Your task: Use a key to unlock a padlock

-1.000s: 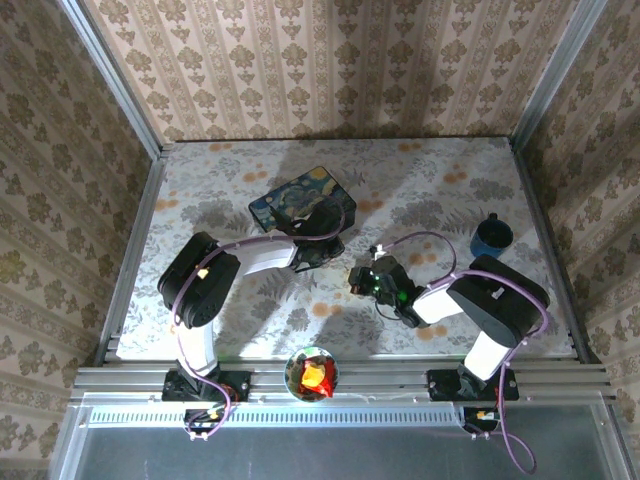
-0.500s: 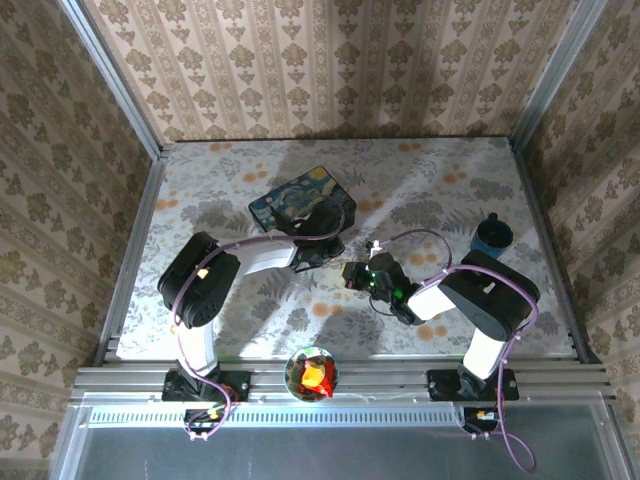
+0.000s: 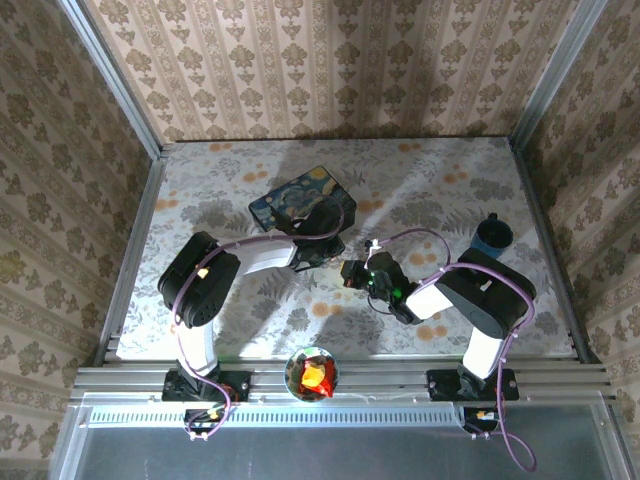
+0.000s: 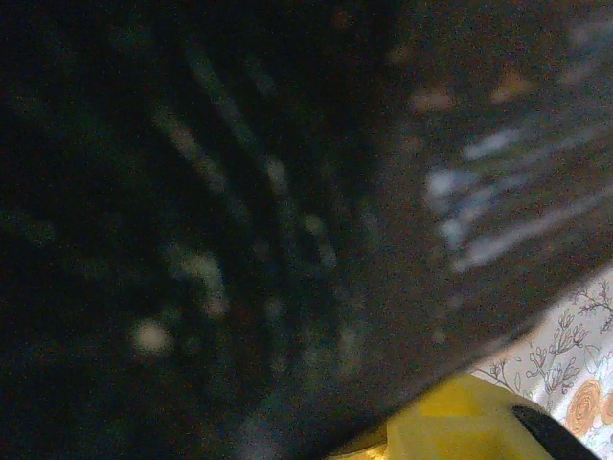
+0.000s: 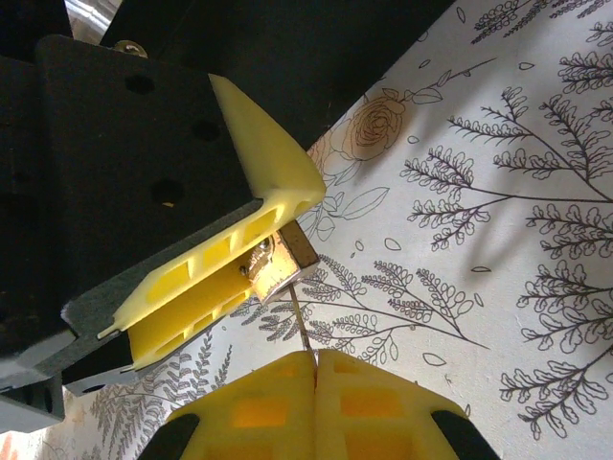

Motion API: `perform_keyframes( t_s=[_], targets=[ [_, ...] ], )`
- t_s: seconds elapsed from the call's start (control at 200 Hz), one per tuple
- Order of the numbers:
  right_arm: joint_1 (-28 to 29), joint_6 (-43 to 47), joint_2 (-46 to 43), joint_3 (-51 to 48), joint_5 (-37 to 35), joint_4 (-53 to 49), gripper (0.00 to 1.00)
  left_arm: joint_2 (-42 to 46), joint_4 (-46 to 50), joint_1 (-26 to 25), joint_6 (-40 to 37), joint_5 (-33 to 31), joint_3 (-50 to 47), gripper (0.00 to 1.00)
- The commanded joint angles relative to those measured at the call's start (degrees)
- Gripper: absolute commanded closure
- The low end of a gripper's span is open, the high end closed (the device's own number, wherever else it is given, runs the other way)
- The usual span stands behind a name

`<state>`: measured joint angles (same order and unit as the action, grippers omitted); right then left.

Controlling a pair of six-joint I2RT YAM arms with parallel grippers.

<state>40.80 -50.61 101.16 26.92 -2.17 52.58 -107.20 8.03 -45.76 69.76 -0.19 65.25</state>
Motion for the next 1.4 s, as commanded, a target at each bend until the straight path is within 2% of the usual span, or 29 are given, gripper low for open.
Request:
perform_keyframes(
  t_s=[0.0, 1.395],
  targets=[
    [0.3, -1.0, -0.1, -0.8, 0.2, 2.7, 1.0, -1.3, -2.9, -0.5, 2.0, 3.3, -0.2, 0.99],
    [-0.4, -1.9, 2.8, -2.5, -3.1, 11.5, 1.0, -1.6, -3.7, -0.4, 2.3, 6.2, -0.6, 0.99]
  ],
)
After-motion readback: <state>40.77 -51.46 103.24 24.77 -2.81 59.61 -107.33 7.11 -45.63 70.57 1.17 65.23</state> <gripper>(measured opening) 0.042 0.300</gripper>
